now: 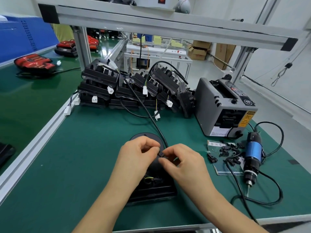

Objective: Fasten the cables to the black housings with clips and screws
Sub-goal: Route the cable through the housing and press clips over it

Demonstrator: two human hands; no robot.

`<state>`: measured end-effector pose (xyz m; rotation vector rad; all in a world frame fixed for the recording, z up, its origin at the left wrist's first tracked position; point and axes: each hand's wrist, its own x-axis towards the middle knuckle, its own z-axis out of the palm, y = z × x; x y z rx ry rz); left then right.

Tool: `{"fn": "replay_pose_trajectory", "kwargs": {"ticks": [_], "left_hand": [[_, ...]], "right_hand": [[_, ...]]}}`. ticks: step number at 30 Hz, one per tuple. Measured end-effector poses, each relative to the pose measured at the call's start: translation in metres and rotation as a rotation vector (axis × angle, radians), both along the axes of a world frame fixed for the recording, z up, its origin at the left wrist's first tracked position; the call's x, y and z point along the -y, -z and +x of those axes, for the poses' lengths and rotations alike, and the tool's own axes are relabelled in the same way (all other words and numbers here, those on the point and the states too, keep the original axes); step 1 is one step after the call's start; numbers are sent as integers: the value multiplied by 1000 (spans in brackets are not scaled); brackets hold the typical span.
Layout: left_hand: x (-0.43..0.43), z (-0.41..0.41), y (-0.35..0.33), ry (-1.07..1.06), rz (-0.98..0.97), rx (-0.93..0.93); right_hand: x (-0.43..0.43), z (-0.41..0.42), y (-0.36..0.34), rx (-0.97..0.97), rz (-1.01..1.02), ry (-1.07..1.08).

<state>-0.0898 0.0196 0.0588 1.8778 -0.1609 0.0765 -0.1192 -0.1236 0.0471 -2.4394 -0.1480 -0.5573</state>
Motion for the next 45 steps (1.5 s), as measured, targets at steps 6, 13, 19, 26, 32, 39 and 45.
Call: {"fn": "replay_pose_trajectory", "kwargs": {"ticks": [6, 13, 19, 26, 32, 39, 45], "left_hand": [[-8, -3, 2, 124, -115, -90], [-13, -15, 4, 115, 116, 216], [-14, -18, -1, 73, 224, 397], [-16, -23, -2, 87, 355, 478], [-22, -21, 3, 218, 398, 688], [-24, -18, 4, 245, 400, 675], [-38, -29, 9, 229, 267, 371]], "right_hand": [[1, -2, -6, -116, 391, -31], [3, -8, -15, -312, 647, -107], [1, -11, -18, -365, 701, -122], [-1, -15, -19, -350, 879, -132], [0, -22, -24, -474, 960, -213], [4, -23, -28, -459, 880, -202], [9, -32, -20, -496, 813, -142]]}}
